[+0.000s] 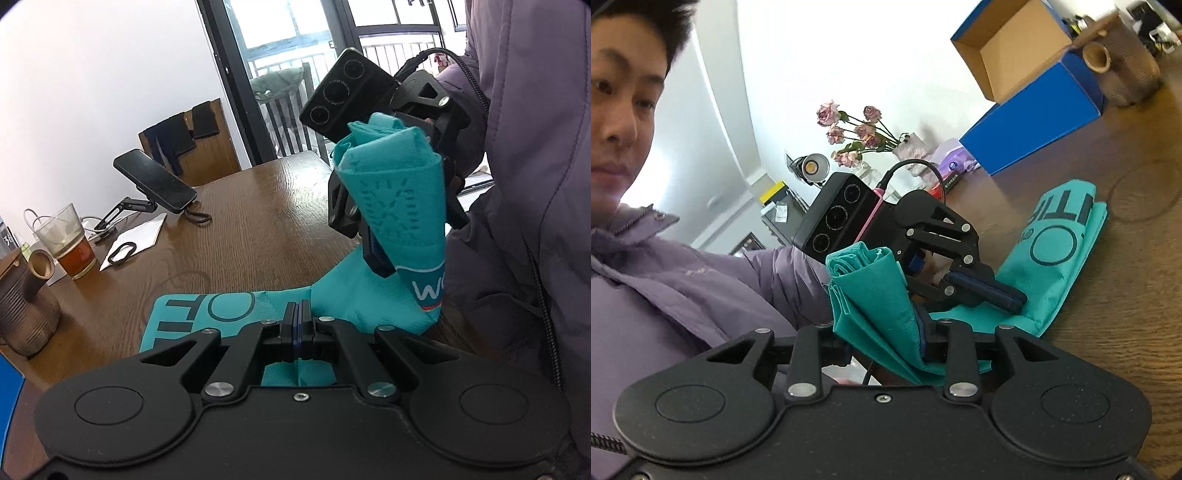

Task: Fold shopping bag

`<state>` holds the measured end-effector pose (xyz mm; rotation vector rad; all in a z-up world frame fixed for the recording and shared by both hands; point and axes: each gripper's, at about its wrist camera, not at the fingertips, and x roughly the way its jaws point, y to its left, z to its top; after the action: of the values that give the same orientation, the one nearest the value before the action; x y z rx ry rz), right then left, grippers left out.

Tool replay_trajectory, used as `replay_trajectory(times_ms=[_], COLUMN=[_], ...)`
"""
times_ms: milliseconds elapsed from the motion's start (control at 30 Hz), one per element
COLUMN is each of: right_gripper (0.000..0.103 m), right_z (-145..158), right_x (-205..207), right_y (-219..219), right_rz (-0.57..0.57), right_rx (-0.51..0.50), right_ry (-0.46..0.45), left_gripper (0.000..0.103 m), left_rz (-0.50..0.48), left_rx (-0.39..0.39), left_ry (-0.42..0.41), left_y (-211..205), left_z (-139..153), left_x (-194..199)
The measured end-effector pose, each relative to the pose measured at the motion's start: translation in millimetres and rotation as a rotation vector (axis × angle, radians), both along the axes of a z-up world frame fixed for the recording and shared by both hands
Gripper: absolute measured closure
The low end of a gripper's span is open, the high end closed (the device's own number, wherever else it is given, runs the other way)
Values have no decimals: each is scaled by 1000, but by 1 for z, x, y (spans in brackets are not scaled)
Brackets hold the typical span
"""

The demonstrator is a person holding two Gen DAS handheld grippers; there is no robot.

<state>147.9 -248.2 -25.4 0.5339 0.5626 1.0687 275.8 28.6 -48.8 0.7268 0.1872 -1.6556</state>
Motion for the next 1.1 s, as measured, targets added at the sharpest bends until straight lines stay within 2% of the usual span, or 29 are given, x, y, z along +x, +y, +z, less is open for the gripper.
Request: replay_trajectory(times_ms=[267, 400, 500, 533, 667, 733, 867, 933, 1033, 1100], right_gripper=[64, 64, 64, 66, 70, 70, 70, 72, 74, 74], right_z=[19, 25, 25, 22, -4, -10, -19, -23, -31, -33], right_x=[-4, -10, -13, -11, 6, 9, 15, 18, 25, 28], right_y=[6, 5, 1, -2, -19, -20, -19, -19, -17, -16], right_rz=[78, 71, 44, 33, -30, -58, -110, -122, -137, -143], right_rx=[-126, -163, -145, -120, 75, 106, 118, 116, 114, 115], right_ry=[-95, -132, -128, -104, 177, 286, 486, 543, 630, 658], left_gripper=[103, 103, 103, 103, 103, 103, 103, 103, 103, 103], left_rz=[-6, -6, -3, -2, 3, 3, 0, -2, -4, -6], left_rx=[-2, -3, -8, -11, -28, -40, -76, -100, -129, -138], left_ry=[-10, -14, -32, -45, -115, -165, -310, -410, -518, -551], left_y=[2, 2, -1, -1, 2, 3, 7, 9, 14, 16], left_z=[1, 1, 0, 0, -3, -6, -15, -23, -33, -36], left_x=[-1, -1, -3, -5, -14, -20, -38, -50, -59, -61])
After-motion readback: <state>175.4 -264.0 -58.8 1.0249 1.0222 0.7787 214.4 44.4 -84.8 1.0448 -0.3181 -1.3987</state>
